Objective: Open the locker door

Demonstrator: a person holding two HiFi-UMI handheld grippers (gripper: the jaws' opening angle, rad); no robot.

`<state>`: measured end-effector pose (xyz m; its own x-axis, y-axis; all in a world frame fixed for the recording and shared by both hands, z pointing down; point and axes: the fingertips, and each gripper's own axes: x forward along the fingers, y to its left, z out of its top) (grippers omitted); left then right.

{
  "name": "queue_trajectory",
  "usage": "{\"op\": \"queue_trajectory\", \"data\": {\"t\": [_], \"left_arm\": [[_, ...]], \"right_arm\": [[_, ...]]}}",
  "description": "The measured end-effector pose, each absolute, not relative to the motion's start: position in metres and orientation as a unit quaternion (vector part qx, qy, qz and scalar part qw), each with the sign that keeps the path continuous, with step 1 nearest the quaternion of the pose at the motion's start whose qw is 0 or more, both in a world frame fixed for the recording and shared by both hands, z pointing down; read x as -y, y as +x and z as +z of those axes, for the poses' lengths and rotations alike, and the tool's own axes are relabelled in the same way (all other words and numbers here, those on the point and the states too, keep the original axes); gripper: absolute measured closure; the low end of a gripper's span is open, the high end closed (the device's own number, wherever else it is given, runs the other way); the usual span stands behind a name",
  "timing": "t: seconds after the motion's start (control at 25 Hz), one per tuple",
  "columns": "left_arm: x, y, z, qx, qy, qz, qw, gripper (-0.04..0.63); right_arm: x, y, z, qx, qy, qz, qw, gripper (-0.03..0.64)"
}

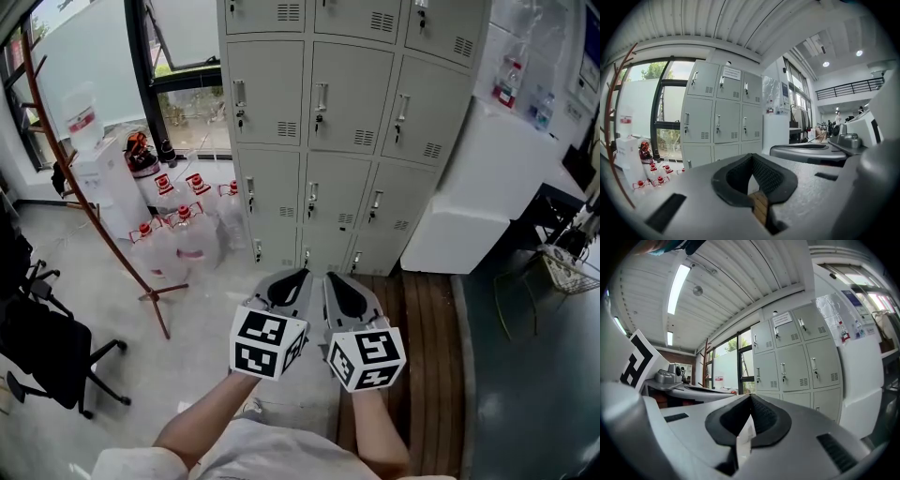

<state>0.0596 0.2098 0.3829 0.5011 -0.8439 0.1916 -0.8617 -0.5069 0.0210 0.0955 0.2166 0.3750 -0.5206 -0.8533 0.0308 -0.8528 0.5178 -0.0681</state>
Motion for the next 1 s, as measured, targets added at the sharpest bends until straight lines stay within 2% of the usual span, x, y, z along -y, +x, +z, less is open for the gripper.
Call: {"op": "queue_trajectory", "data": {"t": [0.4,1.0], "left_arm": [[-0.145,0.042,0.396,0.484,0.869,0.068,0.076,0.589],[0.011,-0.034,0.381,0.442,0.892,0.049,0.084,0.589]], "right_arm": [[-0.154,0.084,0.39,-0.866,-0.499,-0.042,-0.014,0.615],[-0.006,0.004,0.377,-0.845,-0.533,-0.029,-0.035,0.615]]}}
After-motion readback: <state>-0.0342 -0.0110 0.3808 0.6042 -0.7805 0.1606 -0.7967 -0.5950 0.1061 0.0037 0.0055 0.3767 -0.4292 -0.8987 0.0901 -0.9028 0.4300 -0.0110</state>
